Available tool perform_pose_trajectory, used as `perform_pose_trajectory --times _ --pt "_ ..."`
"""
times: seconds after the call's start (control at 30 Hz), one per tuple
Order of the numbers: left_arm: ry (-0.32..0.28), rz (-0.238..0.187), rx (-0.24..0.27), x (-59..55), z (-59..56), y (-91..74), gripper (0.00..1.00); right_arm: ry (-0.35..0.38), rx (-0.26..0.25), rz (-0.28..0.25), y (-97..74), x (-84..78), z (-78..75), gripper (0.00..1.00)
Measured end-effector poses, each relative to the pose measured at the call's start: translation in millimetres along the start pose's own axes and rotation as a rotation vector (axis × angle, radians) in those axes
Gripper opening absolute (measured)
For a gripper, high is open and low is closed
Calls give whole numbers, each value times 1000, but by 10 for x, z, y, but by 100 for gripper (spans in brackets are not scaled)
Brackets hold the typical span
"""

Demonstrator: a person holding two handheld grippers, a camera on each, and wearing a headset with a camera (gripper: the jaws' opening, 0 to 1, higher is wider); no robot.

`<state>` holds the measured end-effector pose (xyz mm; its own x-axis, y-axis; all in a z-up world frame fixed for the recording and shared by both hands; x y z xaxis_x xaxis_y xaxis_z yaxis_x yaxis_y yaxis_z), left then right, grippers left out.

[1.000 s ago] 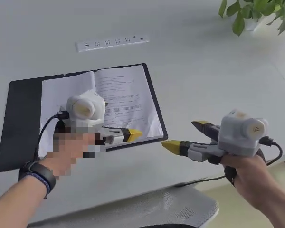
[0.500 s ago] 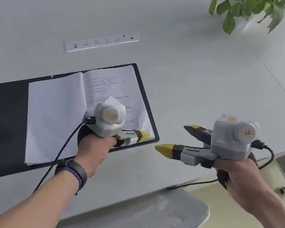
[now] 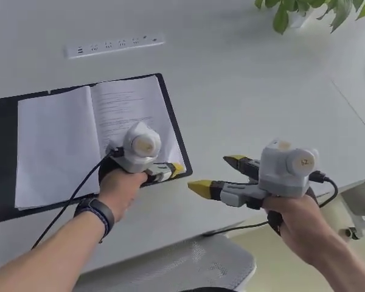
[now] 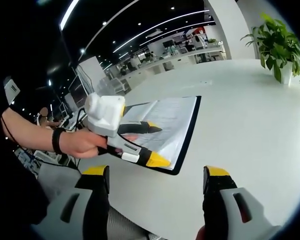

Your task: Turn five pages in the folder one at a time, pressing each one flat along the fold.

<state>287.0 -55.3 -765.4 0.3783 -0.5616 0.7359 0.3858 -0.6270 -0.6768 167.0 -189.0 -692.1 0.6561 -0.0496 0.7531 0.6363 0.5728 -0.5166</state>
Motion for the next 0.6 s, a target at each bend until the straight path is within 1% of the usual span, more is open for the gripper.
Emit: perform_pose_trajectory --times 0.2,0.4,0.6 --pt "-4 -5 -1 3 13 -10 73 -7 13 10 23 -6 0 75" --pt "-17 -19 6 1 65 -21 67 0 17 19 38 -34 -26 73" --pt "-24 -25 8 7 62 -24 66 13 28 14 99 -21 -52 71"
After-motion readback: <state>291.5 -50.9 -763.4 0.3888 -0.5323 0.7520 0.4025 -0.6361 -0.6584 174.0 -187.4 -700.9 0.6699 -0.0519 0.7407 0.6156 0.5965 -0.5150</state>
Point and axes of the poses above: the centre of the closed fingertips' face, and the gripper's own axes: y roughly forward along the fingers, z roughly to its left, x roughly out of its top, the point moved 7 cm from there along -y, roughly backward along the fingers, and after that the axes turned 1 degree about y, right-handed, at the moved point
